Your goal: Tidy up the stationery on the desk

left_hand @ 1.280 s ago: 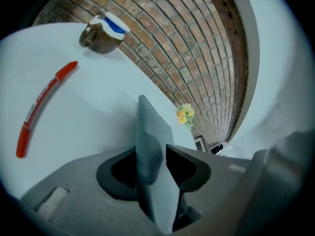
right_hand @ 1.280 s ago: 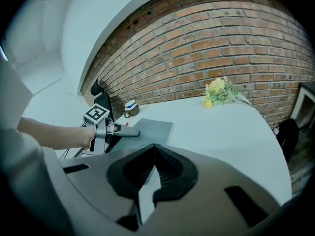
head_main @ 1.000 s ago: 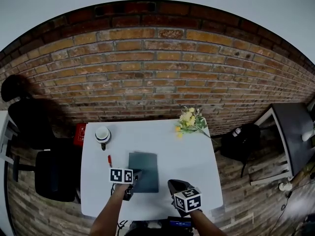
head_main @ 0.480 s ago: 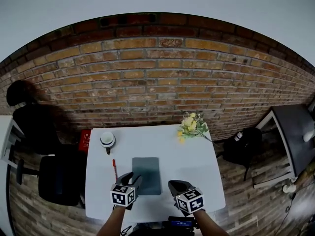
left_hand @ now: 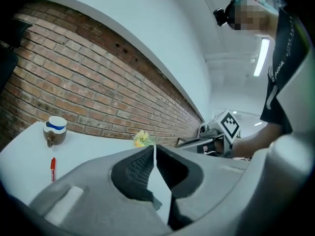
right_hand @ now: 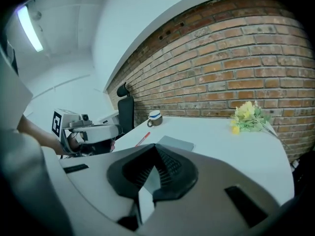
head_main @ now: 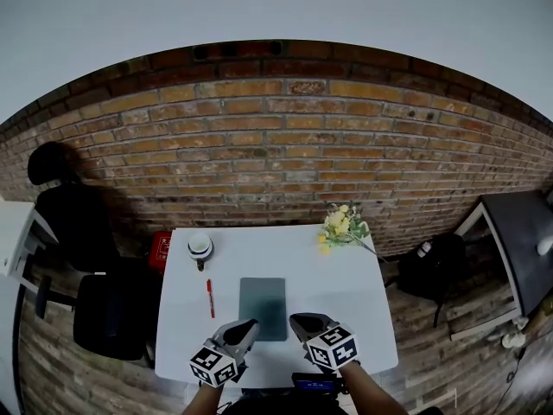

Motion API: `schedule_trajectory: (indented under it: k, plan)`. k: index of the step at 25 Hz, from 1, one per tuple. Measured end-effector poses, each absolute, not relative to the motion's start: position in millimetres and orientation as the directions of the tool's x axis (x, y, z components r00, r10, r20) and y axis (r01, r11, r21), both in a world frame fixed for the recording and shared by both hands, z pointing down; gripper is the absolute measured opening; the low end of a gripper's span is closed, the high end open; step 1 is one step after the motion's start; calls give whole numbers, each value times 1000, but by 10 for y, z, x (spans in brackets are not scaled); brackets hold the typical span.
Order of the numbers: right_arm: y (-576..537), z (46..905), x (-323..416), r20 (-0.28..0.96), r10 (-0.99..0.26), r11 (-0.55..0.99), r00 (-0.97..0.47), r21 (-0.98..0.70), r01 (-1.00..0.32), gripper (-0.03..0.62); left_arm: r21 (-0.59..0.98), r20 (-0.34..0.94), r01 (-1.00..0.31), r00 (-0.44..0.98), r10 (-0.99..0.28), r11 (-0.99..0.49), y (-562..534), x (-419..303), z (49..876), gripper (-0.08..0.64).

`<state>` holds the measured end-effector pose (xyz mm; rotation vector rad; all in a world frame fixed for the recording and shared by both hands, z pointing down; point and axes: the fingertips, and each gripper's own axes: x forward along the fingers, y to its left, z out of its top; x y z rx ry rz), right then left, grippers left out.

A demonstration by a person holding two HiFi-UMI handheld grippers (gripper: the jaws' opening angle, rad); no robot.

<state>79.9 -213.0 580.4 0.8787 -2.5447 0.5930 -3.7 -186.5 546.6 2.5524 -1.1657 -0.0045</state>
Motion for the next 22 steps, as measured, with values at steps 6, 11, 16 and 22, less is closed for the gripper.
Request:
schedule_trajectory:
  k: [6, 11, 16, 22]
  plan:
    - [-2093, 5759, 740, 480, -481, 742, -734, -224, -632, 9, 337, 153, -742, 651, -744, -580, -1855, -85, 5466, 21]
    - [-2055, 5773, 806, 488, -473, 754, -734, -207, -623, 9, 211, 253, -801, 598, -760, -560, -1802, -2, 5592, 21]
    - [-2049, 5834, 884, 504, -433, 770, -747, -224, -597, 9, 193, 295, -850, 527, -797, -490, -1733, -38, 5698, 21]
    - [-2109, 5948, 669, 552, -355, 800, -754, -239, -551, 9, 174, 371, -934, 357, -857, -313, -1615, -508, 5847, 21]
